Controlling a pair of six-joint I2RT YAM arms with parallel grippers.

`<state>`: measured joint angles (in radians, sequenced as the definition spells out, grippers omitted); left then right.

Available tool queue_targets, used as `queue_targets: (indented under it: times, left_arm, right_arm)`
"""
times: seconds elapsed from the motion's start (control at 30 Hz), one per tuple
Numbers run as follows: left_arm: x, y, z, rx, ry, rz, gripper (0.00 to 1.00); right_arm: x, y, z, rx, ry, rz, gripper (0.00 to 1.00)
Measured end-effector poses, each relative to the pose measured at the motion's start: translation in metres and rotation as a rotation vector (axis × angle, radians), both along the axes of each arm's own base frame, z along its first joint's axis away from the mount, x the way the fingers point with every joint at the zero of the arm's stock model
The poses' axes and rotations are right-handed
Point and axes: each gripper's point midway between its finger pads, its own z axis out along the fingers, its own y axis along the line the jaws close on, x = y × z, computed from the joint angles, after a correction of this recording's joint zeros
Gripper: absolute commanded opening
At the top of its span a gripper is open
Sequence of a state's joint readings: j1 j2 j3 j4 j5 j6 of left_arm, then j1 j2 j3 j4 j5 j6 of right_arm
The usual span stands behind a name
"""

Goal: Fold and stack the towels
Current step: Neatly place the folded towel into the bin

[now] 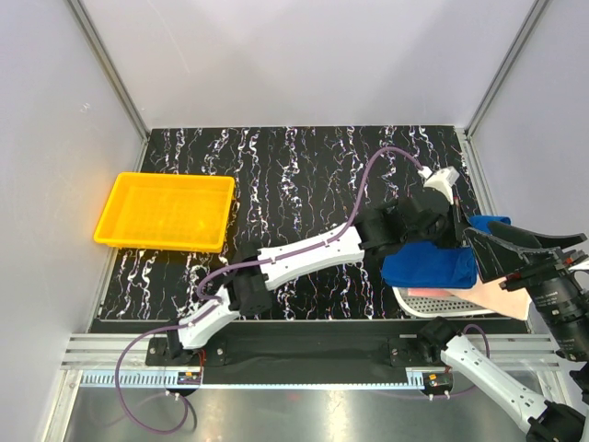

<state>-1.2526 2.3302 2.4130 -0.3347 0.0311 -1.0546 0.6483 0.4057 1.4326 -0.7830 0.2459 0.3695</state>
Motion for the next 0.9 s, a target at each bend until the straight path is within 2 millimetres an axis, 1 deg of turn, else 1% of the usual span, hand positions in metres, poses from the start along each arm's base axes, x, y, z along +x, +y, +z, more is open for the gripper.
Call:
queue_targets:
  times: [0.13,0.33,0.5,0.6,0.73,0.8,0.9]
  left_arm:
    - [0.001,-0.012,-0.013,-0.031,0.026,-0.045,0.0]
    - [0.008,-0.031,-0.053,-0.052,0.068,-0.091,0.0]
    - [0.011,-0.042,-0.092,-0.04,0.111,-0.116,0.09]
    - [0.009,-0.047,-0.11,-0.036,0.139,-0.135,0.16]
    - [0.005,-0.051,-0.121,-0.047,0.158,-0.162,0.22]
    - [0.003,-0.053,-0.123,-0.055,0.163,-0.172,0.3]
    - [0.001,-0.053,-0.123,-0.06,0.171,-0.182,0.37]
  right_arm:
    - [-0.001,-0.001,-0.002,-0.001,0.002,0.0,0.79]
    - [-0.011,-0.007,-0.006,0.014,-0.006,0.004,0.79]
    - [-0.013,-0.008,-0.01,0.026,0.003,0.009,0.79]
    - [-0.012,-0.007,-0.012,0.028,0.01,0.011,0.79]
    - [-0.009,-0.004,-0.017,0.024,0.024,0.013,0.79]
    - [-0.008,-0.003,-0.019,0.021,0.031,0.013,0.79]
    - [-0.006,-0.002,-0.022,0.018,0.038,0.013,0.79]
